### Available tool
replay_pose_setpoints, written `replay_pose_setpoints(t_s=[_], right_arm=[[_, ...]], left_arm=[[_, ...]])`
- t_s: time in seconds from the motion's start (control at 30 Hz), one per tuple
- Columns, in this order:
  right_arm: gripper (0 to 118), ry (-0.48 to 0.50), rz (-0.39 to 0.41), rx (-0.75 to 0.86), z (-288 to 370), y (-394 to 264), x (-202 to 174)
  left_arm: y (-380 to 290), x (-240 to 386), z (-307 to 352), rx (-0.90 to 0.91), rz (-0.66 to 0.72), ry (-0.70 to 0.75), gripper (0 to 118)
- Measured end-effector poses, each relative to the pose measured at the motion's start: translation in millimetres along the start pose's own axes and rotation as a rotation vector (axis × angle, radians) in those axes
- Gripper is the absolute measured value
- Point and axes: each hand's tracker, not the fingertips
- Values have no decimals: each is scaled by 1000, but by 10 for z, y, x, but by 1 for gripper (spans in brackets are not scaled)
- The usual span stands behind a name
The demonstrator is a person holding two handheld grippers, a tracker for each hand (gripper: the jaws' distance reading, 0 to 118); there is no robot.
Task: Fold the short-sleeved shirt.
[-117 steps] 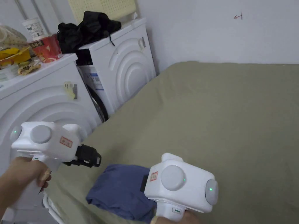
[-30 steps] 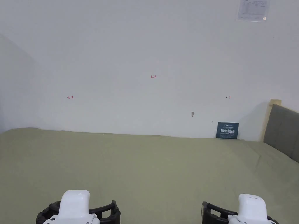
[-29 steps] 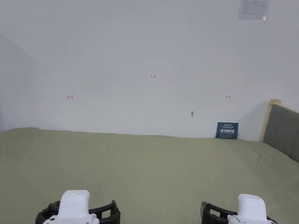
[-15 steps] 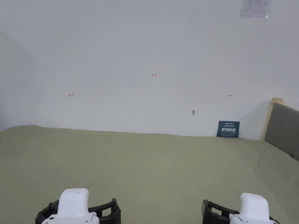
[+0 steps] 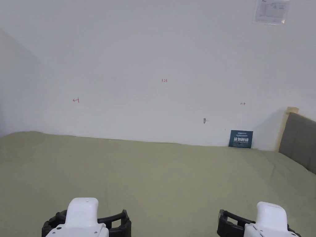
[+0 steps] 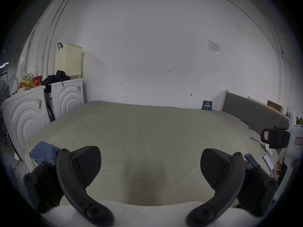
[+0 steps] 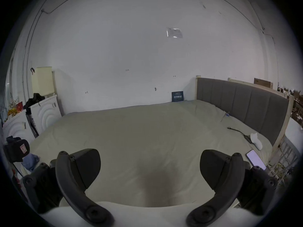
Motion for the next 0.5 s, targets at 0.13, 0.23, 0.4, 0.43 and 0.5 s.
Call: replay_pose_setpoints(t_s=[0.13,0.23,0.4,0.43,0.5], right_arm=[[118,103,13,-2,-10,22,17],[118,121,-2,10,18,43,22],[118,178,-17,11,17,111,58],[118,185,-16,8,12,130,68],[118,156,-25,5,4,154,40]], left_arm=[[22,-6,15,1,0,-2,118],[8,-6,21,4,1,-1,118],[3,-6,23,-9,-4,-4,118],[8,-7,21,-9,-8,-2,118],[28,-12,17,-7,-11,2,118]])
